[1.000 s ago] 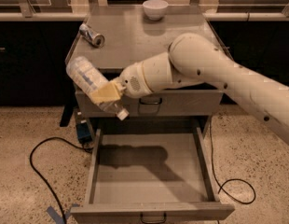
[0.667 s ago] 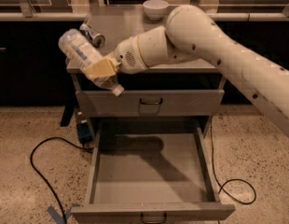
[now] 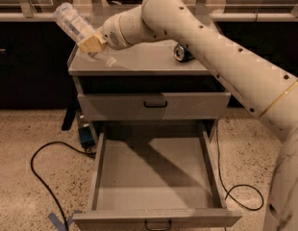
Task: Pick blue plastic bottle from middle drawer and place on counter
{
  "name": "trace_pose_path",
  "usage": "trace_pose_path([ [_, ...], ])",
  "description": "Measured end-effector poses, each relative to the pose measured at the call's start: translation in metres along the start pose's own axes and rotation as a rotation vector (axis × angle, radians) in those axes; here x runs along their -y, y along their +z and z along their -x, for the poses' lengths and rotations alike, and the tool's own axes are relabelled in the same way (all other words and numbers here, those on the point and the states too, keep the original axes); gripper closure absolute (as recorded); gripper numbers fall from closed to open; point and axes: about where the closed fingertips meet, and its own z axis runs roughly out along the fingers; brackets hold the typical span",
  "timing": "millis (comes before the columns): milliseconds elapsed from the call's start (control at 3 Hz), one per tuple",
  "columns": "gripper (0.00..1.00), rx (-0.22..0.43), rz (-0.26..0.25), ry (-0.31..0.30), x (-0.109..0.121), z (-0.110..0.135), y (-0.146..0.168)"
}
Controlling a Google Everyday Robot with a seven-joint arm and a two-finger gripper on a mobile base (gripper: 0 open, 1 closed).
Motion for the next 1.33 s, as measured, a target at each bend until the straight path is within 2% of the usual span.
trace_pose_path([
  [333,1.00,0.000,0.000,0.001,0.000,0.000,0.000],
  [667,1.00,-0.048,-0.063,-0.004,0.010,-0.008,-0.005],
  [1000,1.00,-0.101,-0.238,-0.014,0.039,-0.022,-0.036],
  [1333,1.00,-0.127,-0.431,-0.080,0.064,-0.033,-0.064],
])
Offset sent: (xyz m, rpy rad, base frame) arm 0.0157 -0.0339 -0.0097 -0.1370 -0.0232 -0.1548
